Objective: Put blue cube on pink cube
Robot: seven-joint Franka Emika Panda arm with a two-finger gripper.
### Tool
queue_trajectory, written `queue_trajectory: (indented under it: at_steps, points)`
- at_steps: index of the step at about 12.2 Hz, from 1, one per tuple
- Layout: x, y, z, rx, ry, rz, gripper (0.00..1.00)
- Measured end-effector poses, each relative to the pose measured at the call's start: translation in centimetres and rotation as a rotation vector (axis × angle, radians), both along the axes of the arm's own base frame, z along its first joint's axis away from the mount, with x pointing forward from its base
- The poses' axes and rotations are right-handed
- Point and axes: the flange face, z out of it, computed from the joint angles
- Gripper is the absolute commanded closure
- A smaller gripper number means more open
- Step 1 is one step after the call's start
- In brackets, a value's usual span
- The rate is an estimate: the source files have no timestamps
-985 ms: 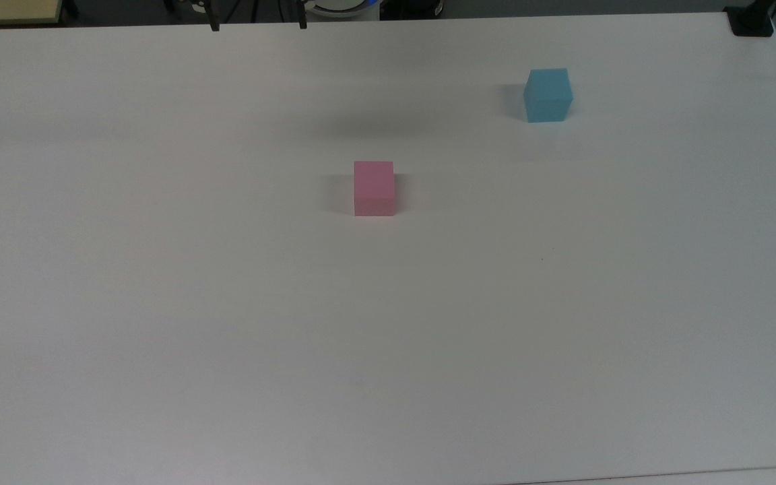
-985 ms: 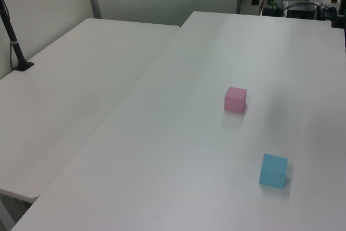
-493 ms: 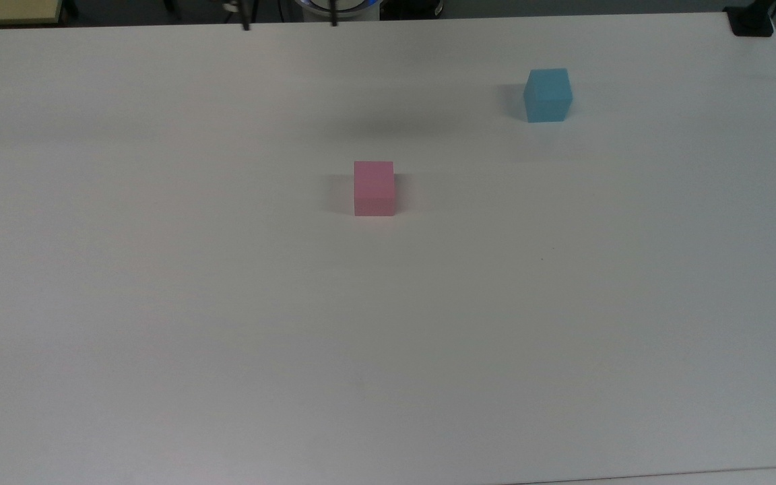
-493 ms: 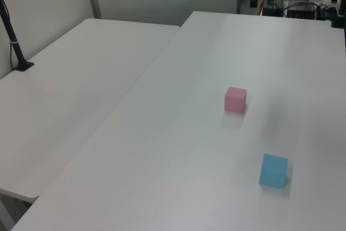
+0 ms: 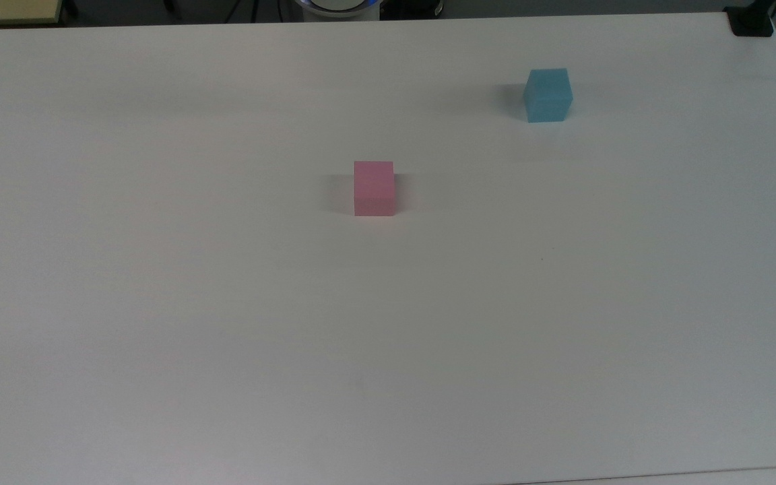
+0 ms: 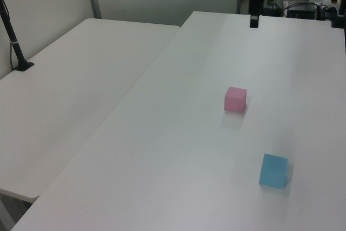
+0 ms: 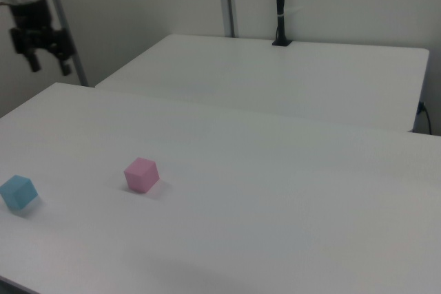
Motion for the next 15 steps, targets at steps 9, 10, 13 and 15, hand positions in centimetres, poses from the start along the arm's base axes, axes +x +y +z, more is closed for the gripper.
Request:
queue_trajectory:
  at_steps: [9, 10, 13, 15]
  points:
    - [-13.9, 14.1, -3.4, 0.016, 0.013, 0.036, 0.00]
    - [-14.1, 14.9, -4.5, 0.025, 0.003, 0.037, 0.00]
    - [-13.6, 16.8, -12.0, 0.040, -0.017, 0.008, 0.00]
    - [-12.8, 17.7, -17.4, 0.012, 0.003, -0.020, 0.00]
